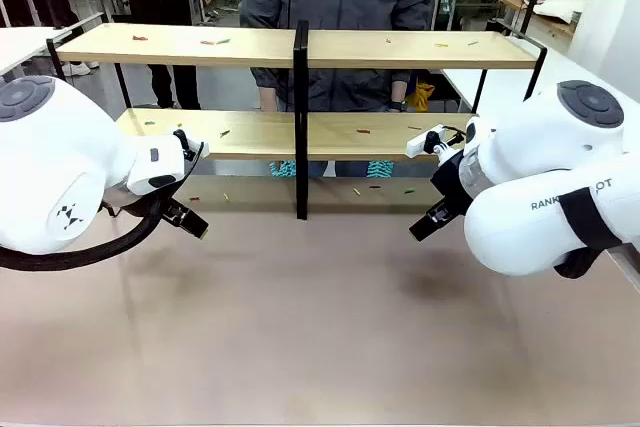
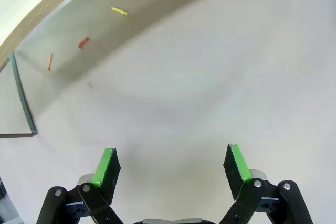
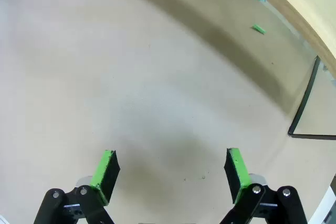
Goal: Clean the shelves.
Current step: Pick up the Duster when the human hands it over.
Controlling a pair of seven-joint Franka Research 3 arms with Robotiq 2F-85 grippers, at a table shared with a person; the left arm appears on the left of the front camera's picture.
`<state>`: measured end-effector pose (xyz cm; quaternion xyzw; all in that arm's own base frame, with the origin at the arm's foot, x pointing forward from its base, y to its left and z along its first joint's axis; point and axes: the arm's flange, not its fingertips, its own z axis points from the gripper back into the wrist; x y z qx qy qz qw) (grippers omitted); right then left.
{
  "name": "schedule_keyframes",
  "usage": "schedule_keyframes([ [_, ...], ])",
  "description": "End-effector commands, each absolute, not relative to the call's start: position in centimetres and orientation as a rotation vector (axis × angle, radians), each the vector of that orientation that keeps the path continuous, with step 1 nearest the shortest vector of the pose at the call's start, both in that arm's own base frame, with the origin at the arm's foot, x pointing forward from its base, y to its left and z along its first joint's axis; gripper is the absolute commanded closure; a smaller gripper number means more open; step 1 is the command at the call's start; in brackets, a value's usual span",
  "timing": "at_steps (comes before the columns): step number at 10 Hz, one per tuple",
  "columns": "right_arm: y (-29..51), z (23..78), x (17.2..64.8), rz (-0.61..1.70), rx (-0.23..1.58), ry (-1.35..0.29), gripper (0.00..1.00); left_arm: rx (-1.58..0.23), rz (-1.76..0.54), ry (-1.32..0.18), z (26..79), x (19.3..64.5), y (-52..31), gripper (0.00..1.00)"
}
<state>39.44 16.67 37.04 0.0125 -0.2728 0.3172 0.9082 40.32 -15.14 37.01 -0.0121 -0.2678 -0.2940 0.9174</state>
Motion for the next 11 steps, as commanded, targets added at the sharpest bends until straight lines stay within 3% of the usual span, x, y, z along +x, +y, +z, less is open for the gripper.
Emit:
schedule_keyframes([
  [1, 16.67, 37.06, 39.45, 0.655, 0.026, -0.564, 0.0, -0.025, -0.605, -0.551, 37.02, 40.32, -15.14, 0.0],
  [11, 16.67, 37.06, 39.45, 0.655, 0.026, -0.564, 0.0, -0.025, -0.605, -0.551, 37.02, 40.32, -15.14, 0.0],
])
